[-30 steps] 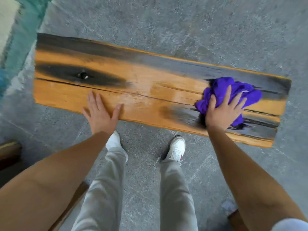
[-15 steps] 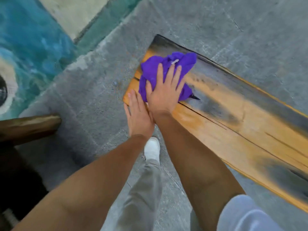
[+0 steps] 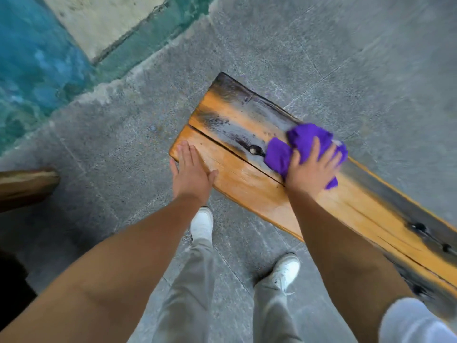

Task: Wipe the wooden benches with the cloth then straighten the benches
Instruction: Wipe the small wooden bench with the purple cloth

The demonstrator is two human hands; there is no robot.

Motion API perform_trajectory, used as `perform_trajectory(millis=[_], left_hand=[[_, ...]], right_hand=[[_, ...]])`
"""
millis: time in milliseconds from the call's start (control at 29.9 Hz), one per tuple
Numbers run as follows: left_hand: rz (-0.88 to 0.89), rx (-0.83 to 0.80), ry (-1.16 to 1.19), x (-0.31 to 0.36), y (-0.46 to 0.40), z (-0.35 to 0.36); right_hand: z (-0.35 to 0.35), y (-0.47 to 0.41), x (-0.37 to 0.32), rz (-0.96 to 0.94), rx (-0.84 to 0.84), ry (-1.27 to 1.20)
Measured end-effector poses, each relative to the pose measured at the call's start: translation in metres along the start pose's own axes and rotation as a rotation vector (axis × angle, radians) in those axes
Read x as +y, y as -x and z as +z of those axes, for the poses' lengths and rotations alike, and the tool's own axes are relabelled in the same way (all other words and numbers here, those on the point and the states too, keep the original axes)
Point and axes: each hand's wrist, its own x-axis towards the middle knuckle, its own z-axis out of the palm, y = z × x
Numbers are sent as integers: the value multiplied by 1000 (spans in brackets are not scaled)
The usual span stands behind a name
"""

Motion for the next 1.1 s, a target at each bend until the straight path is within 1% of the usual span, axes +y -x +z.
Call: perform_trajectory(millis=[67,134,167,200,234,267,334,367,401,468,535,568,601,635,702,768,835,902,969,1036,1102], left_hand=[[44,-32,-90,1,1,-3],[118,-47,-170,3,2,-6],[138,-58,-184,1,2,-5],[138,-66,-193,0,2,-5],[133,-72,-202,-1,3,-5],[123,-75,-210,-1,3,-5],[110,-70,-230,3,2,-3],[102,-83,-223,6,1,-4],[96,-107,-209,8,1,-6],[95,-126,-231,5,0,-11],[169,-90,-353,-2,4,-12],[239,-54,-418,-1,9,-8],[298,-17,-472,5,20,-4],[334,1,-493,11,33,2],[396,-30,-491,41,65,17],[444,-120,-419,77,97,34],[475,-190,-285,116,124,45],[530,-177,-185,157,147,50],[560,-142,-126,206,178,45],[538,-132,-75,255,213,32],[575,-171,19,313,258,12]], right_hand=[[-15,9,52,263,-11,2],[-23,6,71,615,8,-70],[-24,1,66,712,14,-87],[-24,-6,51,696,16,-96],[-21,-12,30,571,5,-96],[-16,-16,4,367,-7,-86],[2,-9,-55,-101,-33,-56],[11,6,-80,-290,-65,-27],[17,28,-95,-434,-102,12],[22,69,-92,-630,-173,64],[13,91,-48,-694,-216,60],[7,96,-18,-667,-239,81],[-2,97,12,-597,-251,99],[-8,98,37,-507,-268,103],[-26,97,93,-258,-277,67],[-46,95,155,-3,-278,47],[-75,90,227,270,-247,41],[-108,84,295,534,-251,54],[-145,86,351,727,-320,31],[-182,100,380,817,-363,-91],[-224,128,400,765,-354,-214]])
